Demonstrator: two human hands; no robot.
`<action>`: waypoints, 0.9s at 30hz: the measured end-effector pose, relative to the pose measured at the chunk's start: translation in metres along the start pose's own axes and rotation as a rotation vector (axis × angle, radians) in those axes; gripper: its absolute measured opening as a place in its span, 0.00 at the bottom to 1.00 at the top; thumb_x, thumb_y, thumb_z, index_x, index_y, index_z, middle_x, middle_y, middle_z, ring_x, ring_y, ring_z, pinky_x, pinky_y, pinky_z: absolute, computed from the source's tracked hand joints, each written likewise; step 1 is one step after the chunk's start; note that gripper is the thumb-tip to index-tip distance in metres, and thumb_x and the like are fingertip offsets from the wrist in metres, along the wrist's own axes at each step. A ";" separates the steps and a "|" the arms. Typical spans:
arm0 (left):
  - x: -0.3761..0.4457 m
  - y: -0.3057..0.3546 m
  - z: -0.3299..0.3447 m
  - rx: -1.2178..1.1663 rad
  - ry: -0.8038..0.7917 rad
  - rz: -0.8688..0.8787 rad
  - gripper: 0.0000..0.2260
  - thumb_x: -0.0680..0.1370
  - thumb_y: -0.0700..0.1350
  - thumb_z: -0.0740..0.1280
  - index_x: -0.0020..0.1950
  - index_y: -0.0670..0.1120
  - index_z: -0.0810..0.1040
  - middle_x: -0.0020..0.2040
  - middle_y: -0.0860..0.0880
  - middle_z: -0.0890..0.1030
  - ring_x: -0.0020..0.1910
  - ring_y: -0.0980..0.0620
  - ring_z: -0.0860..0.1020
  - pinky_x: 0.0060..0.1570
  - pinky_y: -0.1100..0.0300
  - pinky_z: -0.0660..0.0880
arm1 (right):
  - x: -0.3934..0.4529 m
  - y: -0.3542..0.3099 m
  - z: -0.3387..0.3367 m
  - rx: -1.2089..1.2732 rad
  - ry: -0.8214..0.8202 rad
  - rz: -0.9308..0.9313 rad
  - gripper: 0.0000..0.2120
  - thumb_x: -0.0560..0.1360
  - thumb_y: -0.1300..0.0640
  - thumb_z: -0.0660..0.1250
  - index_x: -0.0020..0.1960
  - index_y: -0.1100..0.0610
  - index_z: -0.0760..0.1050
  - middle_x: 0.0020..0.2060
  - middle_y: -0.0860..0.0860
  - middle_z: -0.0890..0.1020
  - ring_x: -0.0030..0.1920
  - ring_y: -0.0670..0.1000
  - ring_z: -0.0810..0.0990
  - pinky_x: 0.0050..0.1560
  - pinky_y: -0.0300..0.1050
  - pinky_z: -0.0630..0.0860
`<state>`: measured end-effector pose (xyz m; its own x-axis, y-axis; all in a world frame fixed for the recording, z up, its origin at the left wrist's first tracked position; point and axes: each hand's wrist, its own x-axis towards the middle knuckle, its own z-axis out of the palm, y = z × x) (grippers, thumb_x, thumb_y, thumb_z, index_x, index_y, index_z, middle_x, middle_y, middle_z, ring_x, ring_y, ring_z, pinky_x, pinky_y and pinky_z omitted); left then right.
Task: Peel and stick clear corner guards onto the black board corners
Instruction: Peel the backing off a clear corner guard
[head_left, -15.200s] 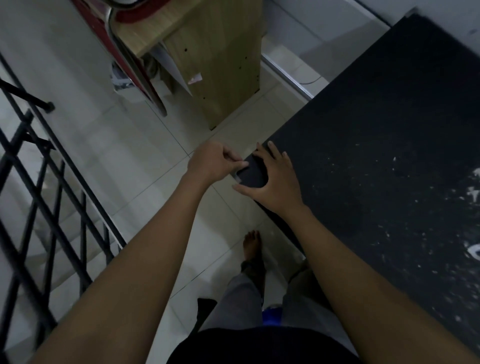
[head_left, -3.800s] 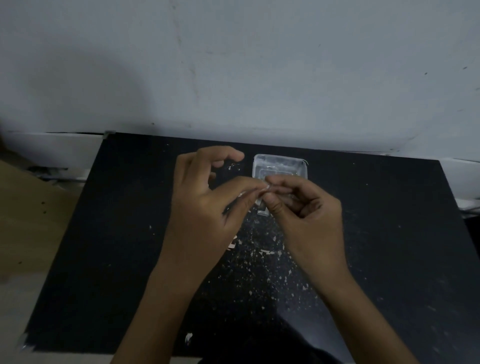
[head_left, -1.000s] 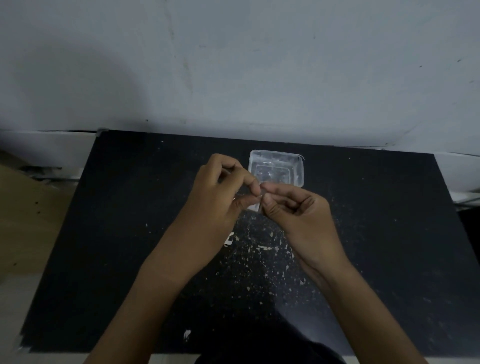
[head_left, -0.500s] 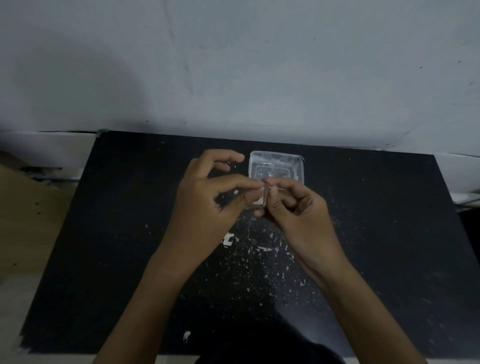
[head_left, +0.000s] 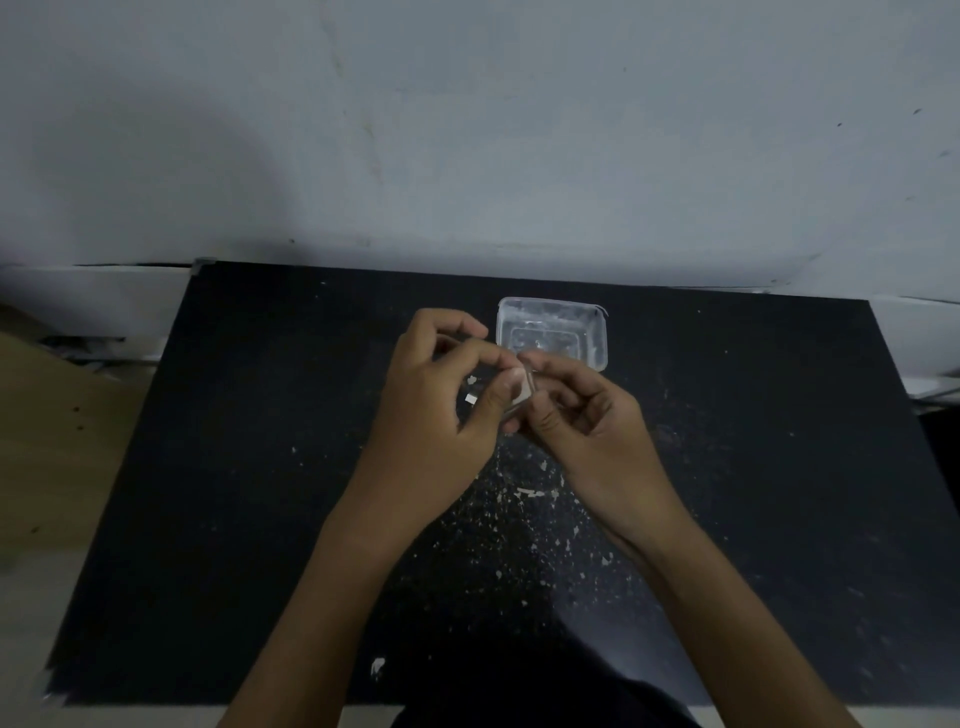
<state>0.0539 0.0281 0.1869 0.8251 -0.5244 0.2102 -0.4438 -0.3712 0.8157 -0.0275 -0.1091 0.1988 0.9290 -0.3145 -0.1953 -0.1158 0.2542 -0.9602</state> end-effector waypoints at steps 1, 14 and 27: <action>0.000 0.000 0.001 -0.002 0.000 0.000 0.11 0.80 0.53 0.67 0.53 0.47 0.82 0.61 0.53 0.70 0.61 0.51 0.74 0.57 0.49 0.78 | -0.001 0.001 0.001 0.005 -0.003 0.011 0.18 0.73 0.57 0.68 0.61 0.60 0.76 0.44 0.55 0.85 0.42 0.51 0.84 0.51 0.47 0.81; -0.003 0.005 0.004 -0.084 0.022 -0.051 0.05 0.80 0.46 0.68 0.52 0.47 0.81 0.58 0.54 0.70 0.58 0.61 0.74 0.54 0.72 0.74 | -0.001 0.006 0.001 0.049 -0.004 0.044 0.18 0.74 0.56 0.65 0.63 0.61 0.75 0.41 0.57 0.82 0.40 0.49 0.82 0.51 0.48 0.82; -0.010 0.008 0.012 -0.201 -0.091 -0.102 0.05 0.84 0.43 0.61 0.51 0.48 0.76 0.59 0.52 0.68 0.54 0.58 0.75 0.48 0.68 0.76 | -0.001 0.009 0.004 0.088 -0.047 0.066 0.17 0.77 0.55 0.61 0.63 0.60 0.75 0.39 0.57 0.80 0.39 0.49 0.81 0.47 0.44 0.81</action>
<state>0.0383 0.0216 0.1848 0.8229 -0.5626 0.0790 -0.2736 -0.2706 0.9230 -0.0279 -0.1028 0.1909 0.9363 -0.2514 -0.2454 -0.1475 0.3528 -0.9240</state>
